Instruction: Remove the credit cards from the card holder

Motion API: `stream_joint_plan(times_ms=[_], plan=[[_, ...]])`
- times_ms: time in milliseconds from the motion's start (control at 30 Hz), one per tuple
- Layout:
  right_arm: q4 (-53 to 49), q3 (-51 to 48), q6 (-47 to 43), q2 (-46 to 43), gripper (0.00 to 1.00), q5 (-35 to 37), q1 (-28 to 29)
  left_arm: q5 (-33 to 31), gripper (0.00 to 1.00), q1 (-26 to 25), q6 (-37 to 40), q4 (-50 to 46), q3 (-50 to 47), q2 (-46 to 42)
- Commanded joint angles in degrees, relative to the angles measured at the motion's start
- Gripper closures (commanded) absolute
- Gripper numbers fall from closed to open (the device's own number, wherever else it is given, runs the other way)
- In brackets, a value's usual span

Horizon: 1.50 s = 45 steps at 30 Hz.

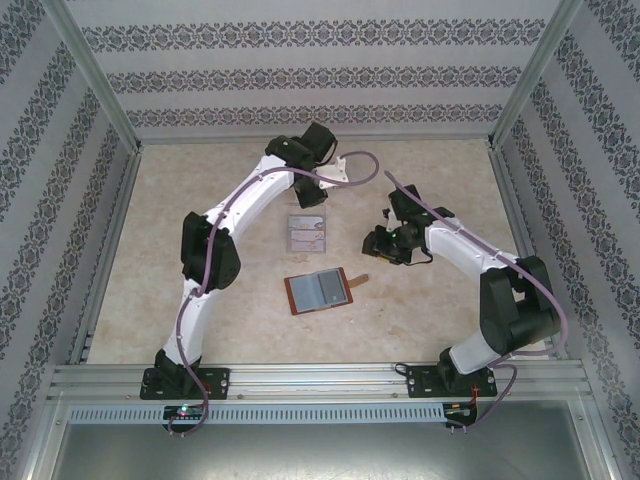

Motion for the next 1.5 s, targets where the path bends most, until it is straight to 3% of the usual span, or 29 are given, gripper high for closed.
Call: stream_joint_plan(times_ms=[0,267,467,767,1133,1467], plan=[[0.72,0.81,0.45,2.23,0.58,-1.83,1.41,1.94,0.84,0.33,-13.77,5.43,-2.96,-4.35],[0.69,5.12,-1.21,9.59,0.58,-2.15,3.79,8.83,0.86,2.76,-31.69,12.06,-14.92,-10.59],[-0.30,6.74,-2.44,13.57,0.60,-1.42,4.98,13.61,0.81,3.20,-38.31,24.64,-31.06,-19.84],[-0.68,2.17,-1.62,11.92,0.72,-0.80,7.28,14.42,0.82,4.01,-53.77,37.05,-44.43,-27.20],[-0.07,-1.00,2.14,8.53,0.76,1.21,11.36,17.76,0.81,3.30,-62.10,32.63,-46.32,-27.31],[2.87,-3.33,6.40,2.35,0.73,1.32,9.87,25.47,0.80,-3.97,-68.93,28.15,-47.02,-22.64]])
